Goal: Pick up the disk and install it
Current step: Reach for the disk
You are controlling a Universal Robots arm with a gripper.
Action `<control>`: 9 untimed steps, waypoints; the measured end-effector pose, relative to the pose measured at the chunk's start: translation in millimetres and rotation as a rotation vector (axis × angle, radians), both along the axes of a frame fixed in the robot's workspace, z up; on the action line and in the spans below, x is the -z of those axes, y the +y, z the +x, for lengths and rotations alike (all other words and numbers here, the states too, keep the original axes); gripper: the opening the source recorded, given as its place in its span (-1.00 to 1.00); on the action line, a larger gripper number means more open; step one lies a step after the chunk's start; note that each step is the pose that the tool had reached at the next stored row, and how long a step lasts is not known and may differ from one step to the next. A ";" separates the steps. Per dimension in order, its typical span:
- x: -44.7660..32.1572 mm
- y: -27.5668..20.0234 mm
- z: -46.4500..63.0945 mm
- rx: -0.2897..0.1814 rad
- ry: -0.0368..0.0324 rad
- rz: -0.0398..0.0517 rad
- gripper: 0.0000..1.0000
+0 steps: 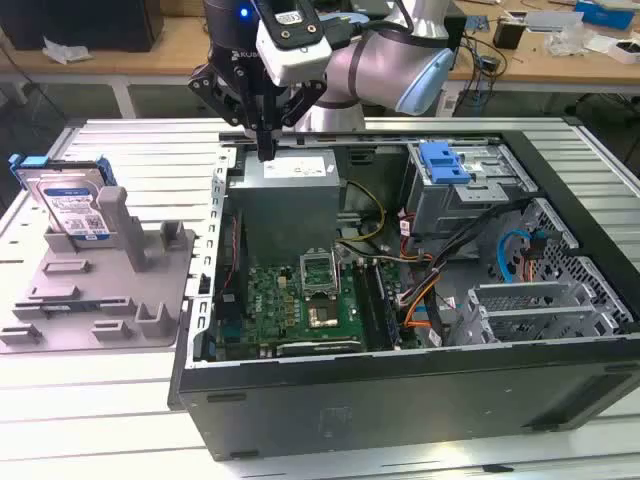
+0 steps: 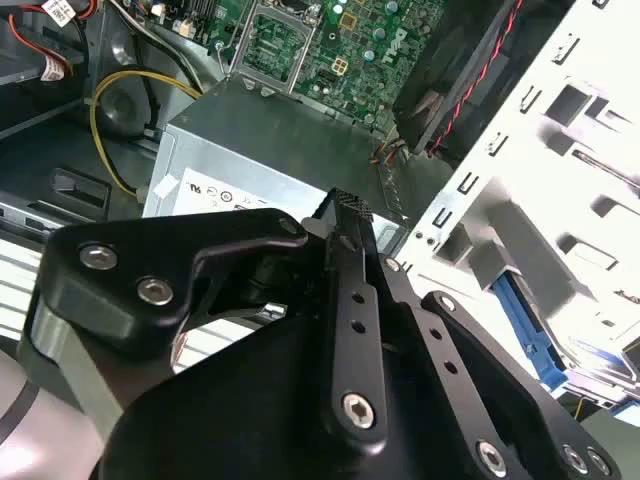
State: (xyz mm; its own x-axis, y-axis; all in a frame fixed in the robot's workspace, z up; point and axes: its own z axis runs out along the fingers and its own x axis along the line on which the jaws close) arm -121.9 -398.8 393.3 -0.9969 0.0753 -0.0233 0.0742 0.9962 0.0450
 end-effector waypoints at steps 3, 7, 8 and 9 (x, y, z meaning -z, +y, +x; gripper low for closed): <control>0.0 0.0 0.0 0.000 0.0000 0.0000 -0.79; 0.0 0.0 0.0 0.000 0.0000 0.0000 -0.79; 0.0 0.0 0.0 0.000 0.0000 0.0000 -0.79; 0.0 0.0 0.0 0.000 0.0000 0.0000 -0.79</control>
State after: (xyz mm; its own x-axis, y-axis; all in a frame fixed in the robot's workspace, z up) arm -121.9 -398.8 393.3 -0.9969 0.0752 -0.0233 0.0741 0.9962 0.0451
